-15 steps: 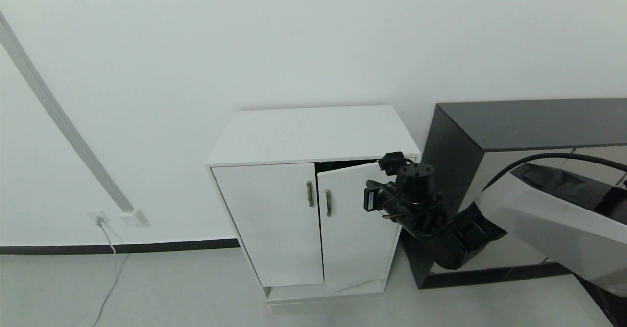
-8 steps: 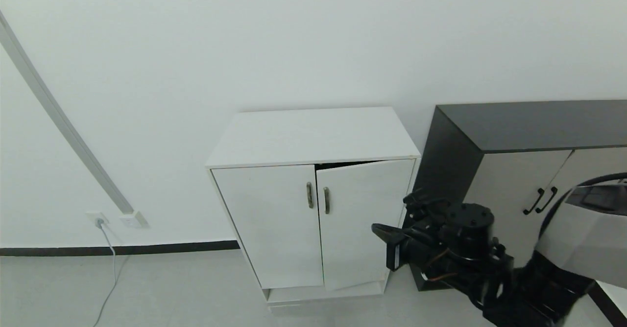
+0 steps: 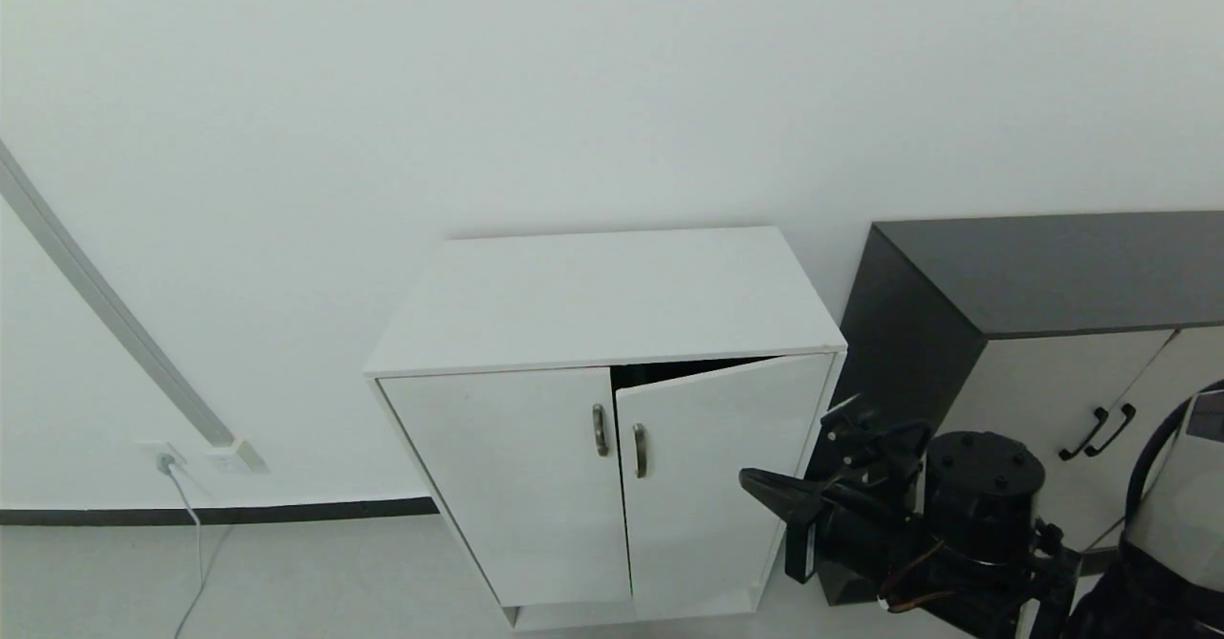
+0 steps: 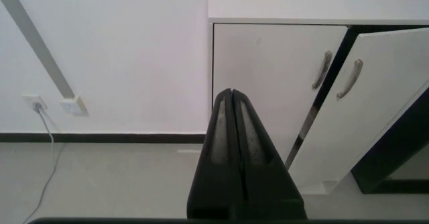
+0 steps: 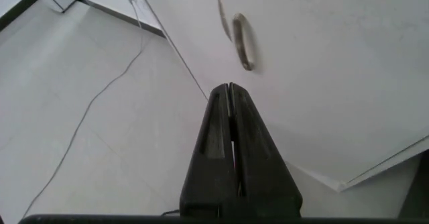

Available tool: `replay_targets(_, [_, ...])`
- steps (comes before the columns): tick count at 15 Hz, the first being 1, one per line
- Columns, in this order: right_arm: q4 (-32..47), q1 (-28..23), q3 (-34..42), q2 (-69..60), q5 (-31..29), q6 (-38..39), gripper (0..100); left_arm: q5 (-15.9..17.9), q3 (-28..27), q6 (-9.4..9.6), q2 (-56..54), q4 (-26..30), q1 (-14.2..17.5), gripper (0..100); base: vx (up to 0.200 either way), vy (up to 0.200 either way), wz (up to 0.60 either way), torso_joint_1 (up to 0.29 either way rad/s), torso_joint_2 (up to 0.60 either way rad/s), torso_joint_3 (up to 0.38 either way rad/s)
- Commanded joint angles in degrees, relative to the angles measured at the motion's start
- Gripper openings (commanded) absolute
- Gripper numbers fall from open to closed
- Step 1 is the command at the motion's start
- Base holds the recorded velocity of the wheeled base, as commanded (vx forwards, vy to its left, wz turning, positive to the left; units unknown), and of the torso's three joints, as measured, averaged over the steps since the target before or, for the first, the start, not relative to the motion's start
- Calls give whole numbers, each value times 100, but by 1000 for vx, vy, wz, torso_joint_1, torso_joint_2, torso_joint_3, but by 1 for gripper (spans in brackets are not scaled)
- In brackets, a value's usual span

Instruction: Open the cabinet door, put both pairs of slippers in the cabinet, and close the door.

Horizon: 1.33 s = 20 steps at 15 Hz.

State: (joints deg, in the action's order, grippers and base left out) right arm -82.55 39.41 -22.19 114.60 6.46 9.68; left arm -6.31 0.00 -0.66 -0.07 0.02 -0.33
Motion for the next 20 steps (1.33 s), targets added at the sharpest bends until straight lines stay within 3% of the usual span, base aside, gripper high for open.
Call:
replay_targets(1, [-15, 14, -172, 203, 4, -1, 0, -1, 0, -4, 7, -2, -2, 0, 0, 0, 0, 0, 0, 0])
replay_targets(7, [108, -250, -1112, 897, -31, -1, 0, -10, 0, -13, 7, -2, -2, 0, 0, 0, 0, 0, 0, 0])
replay_targets(20, [1330, -689, -2905, 1547, -154, 183, 0, -10, 0, -13, 7, -2, -2, 0, 0, 0, 0, 0, 0, 0])
